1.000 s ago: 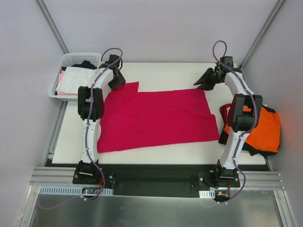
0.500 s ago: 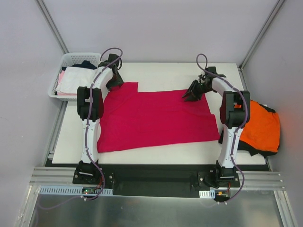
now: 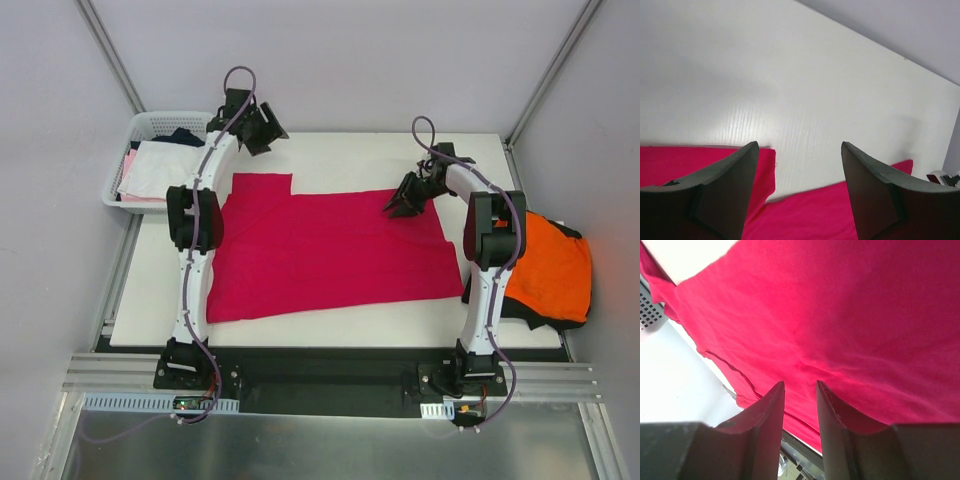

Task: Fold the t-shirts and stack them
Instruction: Fold the tshirt

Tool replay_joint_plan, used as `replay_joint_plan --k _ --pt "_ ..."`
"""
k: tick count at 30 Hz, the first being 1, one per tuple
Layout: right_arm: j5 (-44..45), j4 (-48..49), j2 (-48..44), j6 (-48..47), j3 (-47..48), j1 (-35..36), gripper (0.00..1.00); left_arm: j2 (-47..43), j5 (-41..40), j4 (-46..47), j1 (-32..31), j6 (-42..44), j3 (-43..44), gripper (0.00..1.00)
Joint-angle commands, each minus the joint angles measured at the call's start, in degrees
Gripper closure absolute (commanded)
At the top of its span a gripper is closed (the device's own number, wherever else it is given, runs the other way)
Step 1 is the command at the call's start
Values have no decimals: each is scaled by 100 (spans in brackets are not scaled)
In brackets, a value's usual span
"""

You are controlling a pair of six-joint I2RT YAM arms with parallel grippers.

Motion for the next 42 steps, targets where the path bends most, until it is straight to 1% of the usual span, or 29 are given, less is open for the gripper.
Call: replay_joint_plan --k 1,2,4,5,9,12,16,21,22,26,29,33,34,37,40,42 --pt "-69 -272 -123 -113 427 28 65 187 441 101 -69 -434 -256 33" --pt "-69 -299 -114 -105 481 28 65 91 204 101 -69 -381 -588 33" --pt "-51 -343 -123 -113 542 19 65 -129 -261 75 -69 -180 -802 33" --pt "-51 -352 -123 -113 569 28 65 -173 -368 57 -69 30 -872 32" --pt "-51 -369 -140 -113 482 28 65 -130 -431 -84 -60 462 -855 32" --pt "-34 -361 -175 -113 394 28 65 -165 -343 -75 -60 542 -943 32" --pt "-34 -361 -202 -113 367 45 65 -314 -518 -110 -60 603 -1162 32" --pt "-16 -369 -263 -140 314 63 65 -402 -1386 -417 -104 902 -1251 33" --pt "-16 -369 -263 -148 262 63 65 -411 -1415 -453 -113 989 -1277 32" --pt "19 -378 -333 -219 86 80 65 -438 -1415 -488 -122 1078 -1374 33" --pt "28 -396 -395 -280 -28 89 65 -359 -1170 -479 -113 1078 -1321 33" --pt "45 -413 -421 -316 -37 98 66 -95 -537 -488 -87 964 -1102 32" --pt "37 -422 -421 -316 -37 98 66 -34 -266 -488 -87 886 -1023 32" --pt "63 -422 -430 -324 -20 89 66 169 61 -506 -95 771 -908 32" --pt "80 -466 -439 -368 -28 89 66 222 62 -506 -113 718 -969 33" --pt "98 -492 -430 -429 -37 80 66 222 9 -497 -122 726 -1005 36"
